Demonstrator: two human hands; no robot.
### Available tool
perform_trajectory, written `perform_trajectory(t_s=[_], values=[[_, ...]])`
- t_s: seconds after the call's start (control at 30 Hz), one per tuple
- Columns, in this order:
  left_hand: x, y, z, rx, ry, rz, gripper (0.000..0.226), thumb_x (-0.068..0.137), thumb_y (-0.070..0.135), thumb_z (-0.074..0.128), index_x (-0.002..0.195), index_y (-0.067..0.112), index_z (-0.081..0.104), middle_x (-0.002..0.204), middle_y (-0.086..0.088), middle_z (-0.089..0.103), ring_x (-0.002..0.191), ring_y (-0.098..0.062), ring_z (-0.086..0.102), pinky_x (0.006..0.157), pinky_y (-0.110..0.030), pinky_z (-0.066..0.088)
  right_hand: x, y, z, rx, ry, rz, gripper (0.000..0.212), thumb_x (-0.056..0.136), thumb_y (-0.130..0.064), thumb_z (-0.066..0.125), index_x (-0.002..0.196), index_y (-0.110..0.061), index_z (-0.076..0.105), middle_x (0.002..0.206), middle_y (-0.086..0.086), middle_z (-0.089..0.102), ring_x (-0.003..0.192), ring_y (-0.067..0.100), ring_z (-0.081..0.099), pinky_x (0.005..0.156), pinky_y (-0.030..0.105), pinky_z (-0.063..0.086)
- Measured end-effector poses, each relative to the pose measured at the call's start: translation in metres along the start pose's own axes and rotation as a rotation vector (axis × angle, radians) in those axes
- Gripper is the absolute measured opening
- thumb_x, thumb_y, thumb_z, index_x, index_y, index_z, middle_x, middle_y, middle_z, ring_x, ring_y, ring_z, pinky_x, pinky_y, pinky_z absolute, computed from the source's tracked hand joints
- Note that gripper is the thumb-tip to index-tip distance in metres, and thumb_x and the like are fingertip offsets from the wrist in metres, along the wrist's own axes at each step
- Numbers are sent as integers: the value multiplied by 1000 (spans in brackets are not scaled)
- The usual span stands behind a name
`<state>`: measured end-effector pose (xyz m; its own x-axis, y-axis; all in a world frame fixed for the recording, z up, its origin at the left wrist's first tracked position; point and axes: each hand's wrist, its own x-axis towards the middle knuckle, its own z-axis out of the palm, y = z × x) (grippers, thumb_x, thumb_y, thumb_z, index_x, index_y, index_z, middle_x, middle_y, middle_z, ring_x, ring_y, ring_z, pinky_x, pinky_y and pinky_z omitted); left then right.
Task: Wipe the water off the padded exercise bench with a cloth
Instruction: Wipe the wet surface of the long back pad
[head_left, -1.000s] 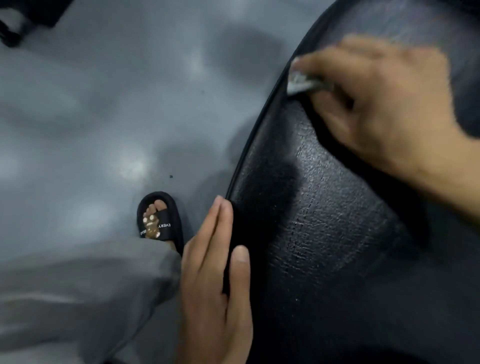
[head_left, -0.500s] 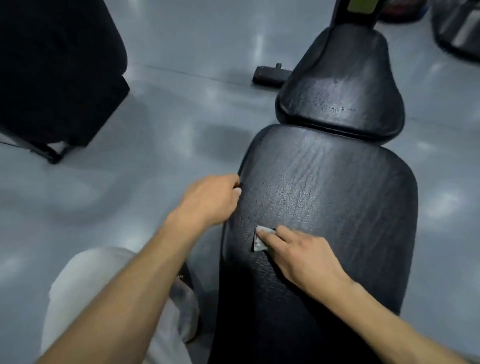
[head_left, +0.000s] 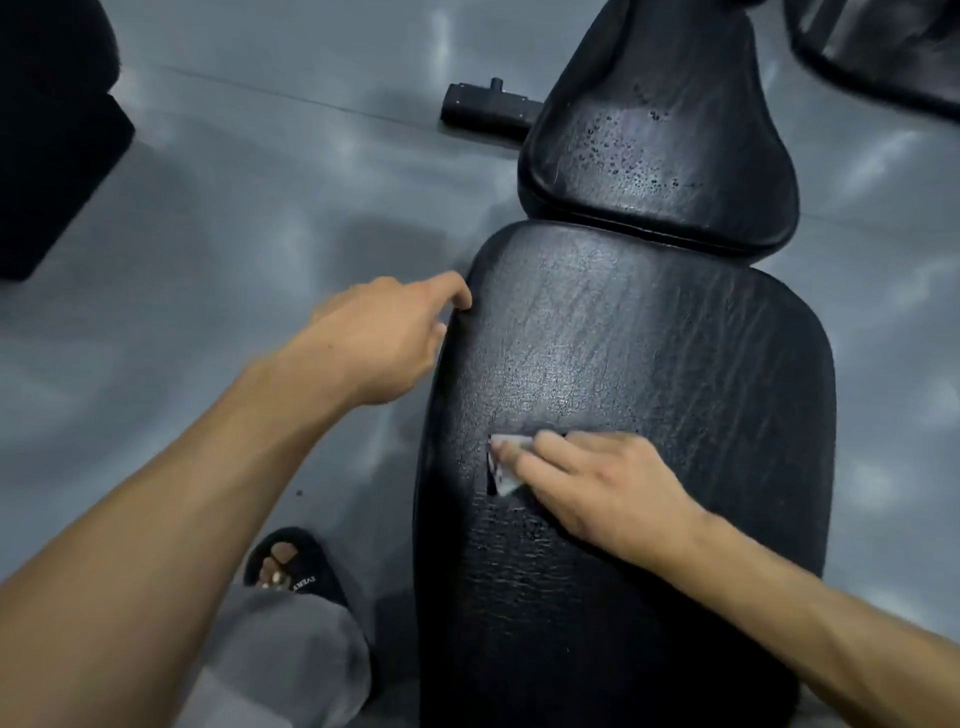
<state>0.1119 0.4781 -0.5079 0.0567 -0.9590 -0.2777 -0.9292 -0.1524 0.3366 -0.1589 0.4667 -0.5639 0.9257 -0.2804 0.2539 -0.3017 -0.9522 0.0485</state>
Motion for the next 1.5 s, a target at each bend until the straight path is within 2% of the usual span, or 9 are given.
perform_trajectory(t_s=[0.27,0.5,0.67,0.87,0.93,1.07,1.2,1.3,1.5], values=[[28,-9,1,-55,56,8,12,94,41,37,105,42,40,103,2,69,96,-36,61,86,-50,53,85,84,-1,21,117,508,31,99,-35,43,125,-25,58,115,0,71,85,33,73,59,46,57],[43,-1,-3,-66,50,-4,10,86,38,36,90,32,43,93,-3,66,88,-38,59,80,-51,53,44,15,1,93,-43,121,32,99,-23,49,121,-18,71,78,-3,63,56,21,64,39,33,48],[43,1,-1,-52,71,-4,7,98,23,46,92,27,47,94,-7,64,89,-38,56,80,-48,51,75,76,-14,7,90,644,19,98,-34,49,111,-23,58,89,6,73,72,37,70,58,42,53],[37,2,2,-68,81,24,6,99,20,46,99,26,47,93,-8,64,88,-36,53,77,-45,47,49,-13,-4,151,-133,155,32,94,-27,50,120,-22,69,80,-3,64,58,19,65,40,31,44],[36,3,1,-65,73,15,6,99,21,45,100,27,47,94,-8,63,88,-36,54,79,-46,49,55,17,-10,124,-160,282,31,97,-29,47,121,-26,66,88,-3,69,68,22,70,49,35,53],[35,4,1,-68,71,13,6,98,22,45,100,28,46,97,-9,64,89,-38,56,79,-44,49,58,81,-19,37,118,773,23,100,-35,49,117,-25,60,90,6,73,80,38,69,66,43,50],[37,5,-1,-59,71,11,4,98,22,45,96,25,47,94,-9,65,88,-39,56,80,-47,51,59,16,-4,146,83,659,15,97,-32,51,105,-20,55,82,5,70,65,35,67,54,37,50],[39,6,-5,-31,88,-3,10,100,26,46,90,28,47,95,-7,66,88,-38,58,81,-49,52,50,-13,-17,540,5,526,19,101,-30,54,116,-29,64,96,-12,74,76,13,70,66,36,56],[37,11,-13,-38,100,25,11,101,20,48,94,25,55,104,-6,71,98,-36,63,86,-48,52,-12,53,-61,720,451,1086,22,105,-19,54,101,-31,72,86,-20,65,73,-1,55,62,24,45]])
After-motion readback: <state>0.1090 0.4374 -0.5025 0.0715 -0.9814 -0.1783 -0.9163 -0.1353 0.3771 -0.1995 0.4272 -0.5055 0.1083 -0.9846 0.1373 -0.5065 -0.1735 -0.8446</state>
